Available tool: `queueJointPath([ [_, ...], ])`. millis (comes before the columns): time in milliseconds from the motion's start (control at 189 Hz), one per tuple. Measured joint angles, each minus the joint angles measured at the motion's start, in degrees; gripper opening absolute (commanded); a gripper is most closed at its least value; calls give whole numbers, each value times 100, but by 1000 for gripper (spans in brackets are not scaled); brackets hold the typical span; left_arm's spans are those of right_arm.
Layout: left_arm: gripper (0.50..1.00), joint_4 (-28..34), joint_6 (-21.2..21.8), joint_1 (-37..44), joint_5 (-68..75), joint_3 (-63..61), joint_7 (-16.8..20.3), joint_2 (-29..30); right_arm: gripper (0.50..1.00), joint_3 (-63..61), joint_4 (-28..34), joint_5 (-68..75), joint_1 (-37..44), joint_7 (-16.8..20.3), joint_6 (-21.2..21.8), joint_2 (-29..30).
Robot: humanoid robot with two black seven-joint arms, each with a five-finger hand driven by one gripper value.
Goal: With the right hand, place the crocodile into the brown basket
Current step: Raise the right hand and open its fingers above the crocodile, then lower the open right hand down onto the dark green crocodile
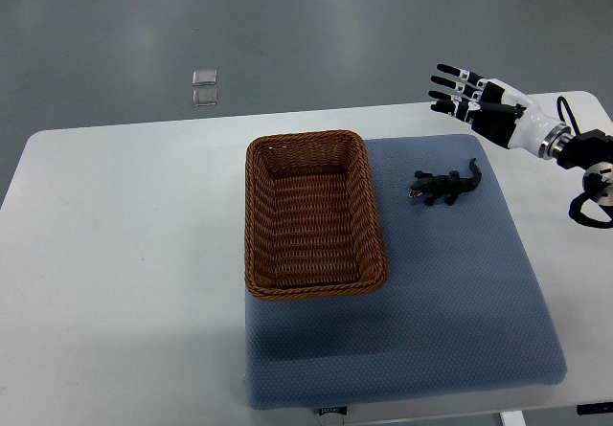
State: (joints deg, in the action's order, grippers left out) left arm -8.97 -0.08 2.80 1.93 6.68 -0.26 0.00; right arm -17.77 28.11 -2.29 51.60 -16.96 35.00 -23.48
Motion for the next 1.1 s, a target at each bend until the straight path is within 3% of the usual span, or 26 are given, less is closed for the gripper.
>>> queueJointPath([
  [355, 1000, 0, 0, -1, 0, 0, 0, 0, 932, -31, 35, -1304, 356, -73, 0, -168],
  [588, 1000, 0, 0, -1, 0, 0, 0, 0, 932, -23, 281, -2951, 576, -415, -53, -235],
  [821, 1000, 0, 0, 0, 0, 0, 0, 0, 932, 68, 943, -4669, 615, -971, -895, -479],
  [1101, 1000, 0, 0, -1, 0, 0, 0, 0, 932, 257, 1276, -6977, 622, -1713, -2056, -576],
])
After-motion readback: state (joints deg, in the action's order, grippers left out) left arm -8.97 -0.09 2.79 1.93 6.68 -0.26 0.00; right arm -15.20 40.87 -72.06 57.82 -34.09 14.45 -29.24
